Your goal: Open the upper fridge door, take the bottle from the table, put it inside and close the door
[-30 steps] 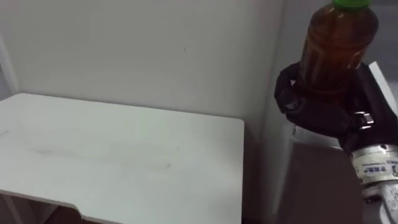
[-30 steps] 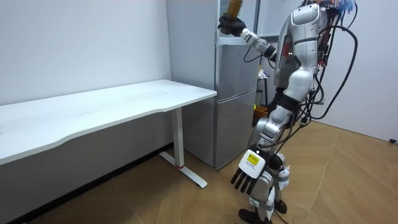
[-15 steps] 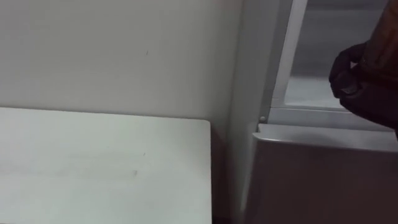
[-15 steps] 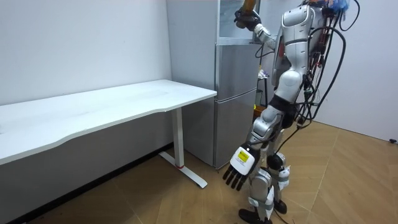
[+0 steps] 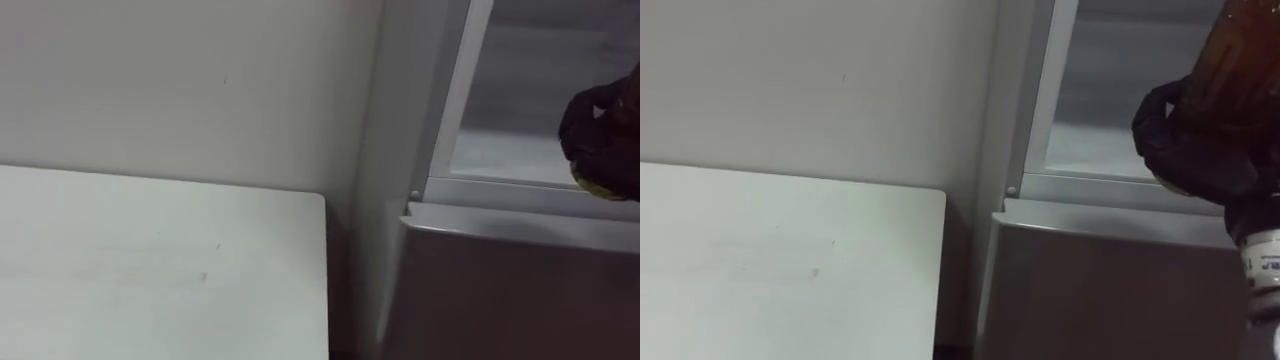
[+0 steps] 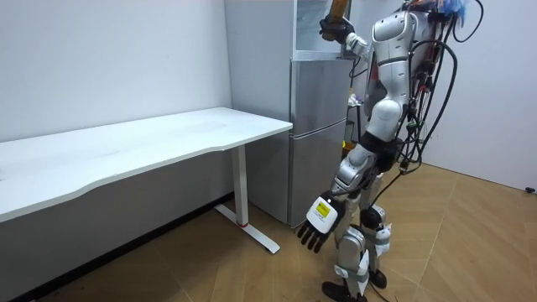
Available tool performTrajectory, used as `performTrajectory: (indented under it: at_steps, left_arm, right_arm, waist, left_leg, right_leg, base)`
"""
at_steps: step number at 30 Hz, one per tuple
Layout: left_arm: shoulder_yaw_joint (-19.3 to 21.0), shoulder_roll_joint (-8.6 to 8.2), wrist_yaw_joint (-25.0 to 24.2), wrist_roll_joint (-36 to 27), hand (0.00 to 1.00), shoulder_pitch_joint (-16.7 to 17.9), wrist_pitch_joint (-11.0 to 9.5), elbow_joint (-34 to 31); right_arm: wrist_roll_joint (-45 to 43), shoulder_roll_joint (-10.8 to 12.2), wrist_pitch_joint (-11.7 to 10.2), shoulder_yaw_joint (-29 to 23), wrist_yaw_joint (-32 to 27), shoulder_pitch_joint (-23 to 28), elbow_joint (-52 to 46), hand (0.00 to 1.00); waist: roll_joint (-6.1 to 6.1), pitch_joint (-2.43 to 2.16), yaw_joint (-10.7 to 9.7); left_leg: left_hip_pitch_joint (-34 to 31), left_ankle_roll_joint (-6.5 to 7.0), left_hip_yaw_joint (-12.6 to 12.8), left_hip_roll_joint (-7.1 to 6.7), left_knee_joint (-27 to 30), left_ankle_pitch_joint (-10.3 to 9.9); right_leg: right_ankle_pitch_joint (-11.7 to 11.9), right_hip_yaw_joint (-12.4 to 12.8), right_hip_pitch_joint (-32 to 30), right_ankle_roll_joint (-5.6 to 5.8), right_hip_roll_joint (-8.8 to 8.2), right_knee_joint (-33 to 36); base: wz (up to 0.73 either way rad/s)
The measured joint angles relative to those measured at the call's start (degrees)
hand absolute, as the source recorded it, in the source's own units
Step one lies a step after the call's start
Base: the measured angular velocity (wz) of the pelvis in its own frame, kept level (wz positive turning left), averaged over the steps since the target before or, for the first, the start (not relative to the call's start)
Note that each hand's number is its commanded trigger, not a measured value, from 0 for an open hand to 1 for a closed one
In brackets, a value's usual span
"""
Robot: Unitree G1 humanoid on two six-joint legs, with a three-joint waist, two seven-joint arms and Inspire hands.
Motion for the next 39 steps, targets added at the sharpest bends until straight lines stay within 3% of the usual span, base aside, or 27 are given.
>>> performTrajectory:
  at_steps: [7,10,14,17,21,26,29,39]
  left_arm:
    - [1.4,0.02,-0.1,-0.2,0.0,-0.2,0.0,-0.8]
    - [1.9,0.07,-0.7,-0.4,0.0,0.0,0.1,-1.4]
    - [3.0,0.09,-2.4,-0.1,0.0,0.6,1.2,-1.4]
    - [4.0,0.11,-2.5,-0.2,0.0,1.1,2.1,-1.5]
    - [4.2,0.2,-2.5,-0.1,0.0,1.5,2.9,-1.5]
    - [6.4,-0.03,-2.7,0.0,0.0,4.7,3.9,-4.0]
    - [8.1,0.0,-2.7,0.0,0.0,6.0,4.0,-4.1]
    - [8.6,-0.02,-2.0,0.0,0.0,7.6,4.0,-4.3]
  right_arm:
    - [1.3,-0.7,0.9,0.0,-0.2,-0.5,3.4,1.0]
    - [2.4,-1.4,1.5,0.1,-1.0,-4.2,9.9,1.0]
    - [2.8,-3.0,3.4,0.1,-3.5,-8.5,16.4,1.0]
    - [3.4,-4.4,4.6,0.1,-5.5,-10.2,19.0,1.0]
    - [3.3,-5.3,4.9,0.7,-7.0,-11.1,21.0,1.0]
    - [4.0,-6.3,7.9,0.7,-8.1,-13.0,24.0,1.0]
    - [4.2,-7.4,8.0,0.7,-8.0,-13.1,26.1,1.0]
    - [5.2,-9.1,8.1,0.8,-8.2,-15.0,32.0,1.0]
  waist:
    - [0.47,0.08,1.3]
    - [0.48,0.08,1.6]
    - [0.57,0.0,1.5]
    - [0.58,-0.05,2.2]
    - [0.5,-0.09,2.9]
    - [-0.41,-0.67,3.5]
    - [-0.8,-0.84,4.1]
    - [-1.15,-0.52,6.0]
  left_leg:
    - [-0.7,-0.18,0.1,0.37,0.2,-0.3]
    - [-0.6,-0.14,0.2,0.39,0.2,-0.4]
    - [-1.8,-0.18,-1.3,0.37,1.1,-0.8]
    - [-1.8,-0.25,-1.5,0.44,1.2,-0.8]
    - [-2.0,-0.34,-1.8,0.48,1.3,-0.7]
    - [-2.1,-0.34,-2.0,0.47,1.4,-0.7]
    - [-2.3,-0.33,-2.3,0.43,1.1,-0.7]
    - [-2.9,-0.34,-4.6,-0.03,2.0,-0.7]
  right_leg:
    - [0.0,-0.2,-0.8,-0.01,0.13,1.0]
    - [0.0,-0.5,-0.7,-0.01,0.11,1.0]
    - [0.0,-3.1,-0.7,-0.01,0.02,0.9]
    - [0.0,-3.4,-0.7,0.0,0.09,0.9]
    - [0.0,-5.0,-0.7,0.0,0.01,0.9]
    - [0.0,-6.0,-0.6,0.0,-0.04,0.9]
    - [0.0,-6.6,-0.4,0.0,-0.11,0.9]
    - [0.0,-7.3,0.3,0.02,-0.18,0.8]
  base:
    - [-0.02]
    - [0.0]
    - [0.13]
    - [0.09]
    - [0.05]
    - [0.02]
    - [0.05]
    - [0.11]
